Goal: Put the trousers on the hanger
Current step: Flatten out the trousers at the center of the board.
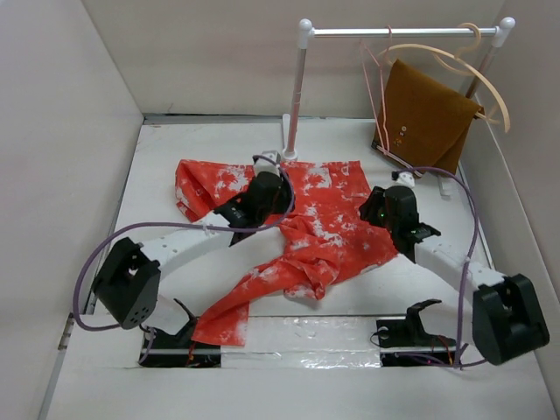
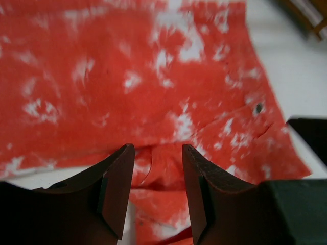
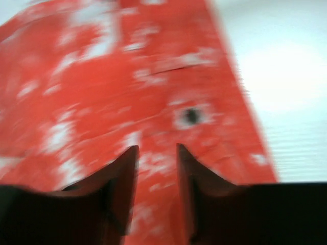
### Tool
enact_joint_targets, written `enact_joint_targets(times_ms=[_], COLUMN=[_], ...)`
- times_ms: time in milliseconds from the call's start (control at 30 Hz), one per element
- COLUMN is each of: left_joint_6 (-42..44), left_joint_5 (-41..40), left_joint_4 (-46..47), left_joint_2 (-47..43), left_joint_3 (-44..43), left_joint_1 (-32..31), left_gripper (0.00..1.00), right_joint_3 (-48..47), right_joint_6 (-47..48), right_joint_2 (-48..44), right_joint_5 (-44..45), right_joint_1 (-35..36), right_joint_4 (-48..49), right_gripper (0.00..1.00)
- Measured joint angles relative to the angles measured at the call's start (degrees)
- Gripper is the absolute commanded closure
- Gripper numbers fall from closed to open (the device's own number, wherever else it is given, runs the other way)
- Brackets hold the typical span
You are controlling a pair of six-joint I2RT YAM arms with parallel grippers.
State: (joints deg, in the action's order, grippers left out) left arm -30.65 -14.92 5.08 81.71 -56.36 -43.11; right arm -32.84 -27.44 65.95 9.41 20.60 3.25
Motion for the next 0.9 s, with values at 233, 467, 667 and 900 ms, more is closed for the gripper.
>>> enact_joint_targets(times_ms=[233,467,667,900], left_joint_6=[-0.72,-0.72,-0.66,-0.04], left_joint_5=[-1.03,-0.31,-1.27,-4.48], left_joint_4=[1.2,5.18,7.08,7.82], left_joint_2=[5.62,9.4,8.98,-0.76], left_joint_3=[3.67,3.02,3.85,8.09], left_joint_1=[-8.37,-11.15,-11.02,-7.63], left_gripper=[0.55,0.55,0.55,0.55], right_joint_3=[1.29,-7.61,-12.57,-14.62], right_joint_6=[-1.84,-0.35,3.87,5.92], right_joint_2=[13.22,20.59,24.35,26.14], right_joint_5=[-5.07,-12.04,-18.71,-23.08], right_joint_1=[-15.52,-19.37,-21.84,-22.21], right_joint_4=[3.21,1.57,-3.1,-10.03], right_gripper=[0.3,0.38,0.38,0.4])
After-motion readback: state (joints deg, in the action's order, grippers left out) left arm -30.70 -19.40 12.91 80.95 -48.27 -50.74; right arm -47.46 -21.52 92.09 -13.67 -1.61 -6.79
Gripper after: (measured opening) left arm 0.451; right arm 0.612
